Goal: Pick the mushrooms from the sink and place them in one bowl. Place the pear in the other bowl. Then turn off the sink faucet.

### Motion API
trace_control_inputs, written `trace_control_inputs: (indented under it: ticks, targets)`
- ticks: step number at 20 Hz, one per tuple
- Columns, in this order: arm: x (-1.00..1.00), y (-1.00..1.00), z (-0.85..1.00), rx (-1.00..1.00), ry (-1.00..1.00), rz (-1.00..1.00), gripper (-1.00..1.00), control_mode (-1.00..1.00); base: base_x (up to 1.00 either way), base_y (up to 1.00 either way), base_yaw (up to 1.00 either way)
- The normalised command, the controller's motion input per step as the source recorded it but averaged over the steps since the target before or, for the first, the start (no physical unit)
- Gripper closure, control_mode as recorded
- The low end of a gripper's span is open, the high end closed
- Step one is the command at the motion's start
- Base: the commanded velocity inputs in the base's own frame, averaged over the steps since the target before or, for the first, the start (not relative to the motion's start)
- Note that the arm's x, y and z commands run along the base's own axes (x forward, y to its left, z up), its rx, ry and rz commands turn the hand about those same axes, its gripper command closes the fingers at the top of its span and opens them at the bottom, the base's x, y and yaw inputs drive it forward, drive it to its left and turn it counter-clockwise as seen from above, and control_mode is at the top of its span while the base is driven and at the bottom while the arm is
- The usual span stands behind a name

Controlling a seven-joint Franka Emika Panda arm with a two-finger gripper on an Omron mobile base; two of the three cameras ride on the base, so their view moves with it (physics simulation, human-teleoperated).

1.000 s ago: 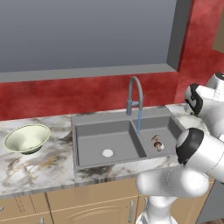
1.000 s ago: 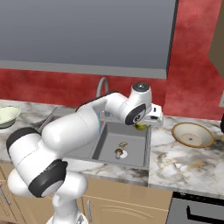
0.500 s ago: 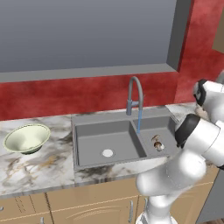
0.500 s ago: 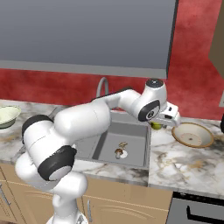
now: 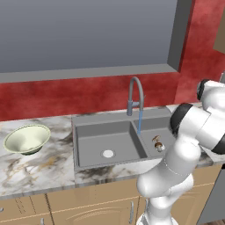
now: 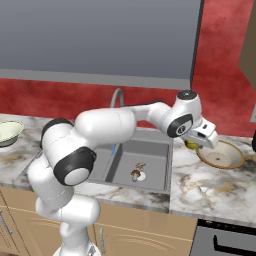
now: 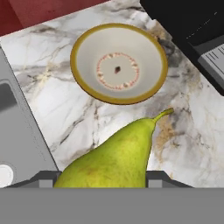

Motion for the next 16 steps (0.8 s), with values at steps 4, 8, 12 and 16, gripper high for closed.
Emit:
trace_control_inputs:
  ticks: [4, 8, 12, 16]
  targets:
    - [0.17, -0.29, -0.06, 0.00, -0.02, -0.13, 1.00, -1.00, 0.00, 0.00, 0.00]
    - [0.15, -0.21, 0.00, 0.00, -0.02, -0.09, 1.00, -1.00, 0.00, 0.00, 0.00]
    - [0.15, -0.17, 0.00, 0.00, 0.00, -0.05, 1.00, -1.00, 0.00, 0.00, 0.00]
    - [0.14, -0.15, -0.05, 0.00, 0.00, -0.03, 1.00, -1.00, 0.00, 0.00, 0.00]
